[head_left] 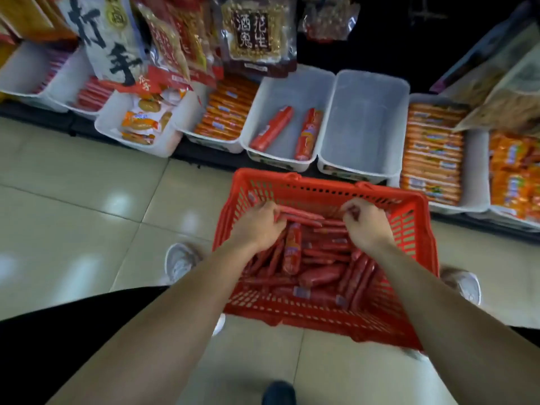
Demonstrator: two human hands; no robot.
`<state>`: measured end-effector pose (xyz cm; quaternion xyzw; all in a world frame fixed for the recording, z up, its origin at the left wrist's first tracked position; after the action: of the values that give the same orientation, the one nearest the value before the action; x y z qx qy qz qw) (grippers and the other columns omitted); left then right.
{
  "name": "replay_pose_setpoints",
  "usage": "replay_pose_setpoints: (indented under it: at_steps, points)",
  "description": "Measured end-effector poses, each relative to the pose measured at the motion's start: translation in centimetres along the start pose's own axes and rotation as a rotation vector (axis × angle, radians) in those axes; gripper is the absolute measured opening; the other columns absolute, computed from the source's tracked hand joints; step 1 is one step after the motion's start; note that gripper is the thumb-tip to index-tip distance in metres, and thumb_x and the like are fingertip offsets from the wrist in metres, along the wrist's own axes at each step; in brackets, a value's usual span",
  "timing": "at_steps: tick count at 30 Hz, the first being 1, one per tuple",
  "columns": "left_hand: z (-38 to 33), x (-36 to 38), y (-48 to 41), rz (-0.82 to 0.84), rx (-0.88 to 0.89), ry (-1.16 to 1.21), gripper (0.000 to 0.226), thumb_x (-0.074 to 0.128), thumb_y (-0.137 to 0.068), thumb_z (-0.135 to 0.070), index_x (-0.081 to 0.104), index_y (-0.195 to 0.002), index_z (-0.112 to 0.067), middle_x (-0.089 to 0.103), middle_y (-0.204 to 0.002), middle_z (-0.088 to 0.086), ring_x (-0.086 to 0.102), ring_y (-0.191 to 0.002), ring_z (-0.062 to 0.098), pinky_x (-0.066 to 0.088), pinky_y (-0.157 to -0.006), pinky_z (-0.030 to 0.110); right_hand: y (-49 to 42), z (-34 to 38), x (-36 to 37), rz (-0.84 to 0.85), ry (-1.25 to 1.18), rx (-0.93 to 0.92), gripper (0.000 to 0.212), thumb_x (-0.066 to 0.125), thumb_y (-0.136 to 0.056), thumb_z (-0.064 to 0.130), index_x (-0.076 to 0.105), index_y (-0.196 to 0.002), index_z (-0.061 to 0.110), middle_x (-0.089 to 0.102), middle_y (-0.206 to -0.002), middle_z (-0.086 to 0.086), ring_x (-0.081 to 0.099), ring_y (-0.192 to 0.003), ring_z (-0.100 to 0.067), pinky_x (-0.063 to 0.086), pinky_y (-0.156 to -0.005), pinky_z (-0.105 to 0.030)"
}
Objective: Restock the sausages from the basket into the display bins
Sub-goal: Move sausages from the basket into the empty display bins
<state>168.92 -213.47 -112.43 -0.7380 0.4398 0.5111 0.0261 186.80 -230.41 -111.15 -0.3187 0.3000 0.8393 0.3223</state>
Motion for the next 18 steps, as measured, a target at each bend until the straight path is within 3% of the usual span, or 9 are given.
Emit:
replay_pose_setpoints:
  at_steps: [3,6,9,13,18]
  points:
    - [2.0,6.4,2.9,0.192,-0.054,-0.074,0.045,0.051,-0.092,-0.05,0.058,-0.115,-0.012,0.063,-0.118,0.019,0.06,-0.112,0.039,0.048,-0.094,0.042,2.3,-4.3,4.7,0.192,-0.009,0.099,0.015,0.06,-0.089,0.014,0.069,-0.094,0.025,0.074,-0.102,-0.004,0.067,-0.102,-0.026,0.043,-0.081,-0.024]
    - [4.0,10.4,4.0,0.295,-0.127,-0.081,0.057,0.055,-0.091,-0.052,0.051,-0.126,-0.008,0.057,-0.13,0.021,0.056,-0.119,0.04,0.045,-0.099,0.042,4.1,-6.8,10.4,0.478,0.138,0.103,0.028,0.058,-0.092,0.018,0.067,-0.119,0.017,0.07,-0.119,-0.008,0.063,-0.114,-0.028,0.044,-0.09,-0.026]
    - [4.0,12.1,3.3,0.337,-0.11,-0.085,0.059,0.056,-0.091,-0.052,0.046,-0.131,-0.009,0.054,-0.133,0.02,0.054,-0.121,0.038,0.044,-0.098,0.041,5.2,-7.7,13.4,0.641,0.279,-0.003,0.046,0.057,-0.087,0.028,0.06,-0.133,0.023,0.06,-0.135,-0.009,0.055,-0.125,-0.03,0.044,-0.104,-0.036]
    - [3.5,13.4,1.4,0.396,-0.168,-0.004,0.069,0.059,-0.089,-0.053,0.038,-0.143,-0.014,0.055,-0.136,0.014,0.055,-0.122,0.035,0.045,-0.098,0.041,5.2,-10.0,15.3,0.719,0.366,-0.065,0.074,0.044,-0.071,0.034,0.047,-0.145,0.036,0.044,-0.145,-0.001,0.042,-0.134,-0.032,0.038,-0.11,-0.045]
    - [3.8,14.7,-0.4,0.338,-0.308,0.121,0.084,0.069,-0.084,-0.054,0.032,-0.147,-0.01,0.054,-0.137,0.012,0.055,-0.123,0.033,0.045,-0.095,0.036,4.5,-9.7,15.6,0.695,0.505,-0.212,0.061,0.054,-0.091,0.018,0.043,-0.147,0.038,0.038,-0.148,0.011,0.036,-0.127,-0.026,0.039,-0.106,-0.044]
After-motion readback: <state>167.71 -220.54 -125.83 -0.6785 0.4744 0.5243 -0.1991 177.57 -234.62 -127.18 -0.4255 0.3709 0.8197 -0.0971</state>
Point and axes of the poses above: each hand's wrist, its own y-axis away from the middle knuckle, its own x-axis out of the palm, z = x × y, the point moved 9 cm from there along -y, towards the middle knuckle
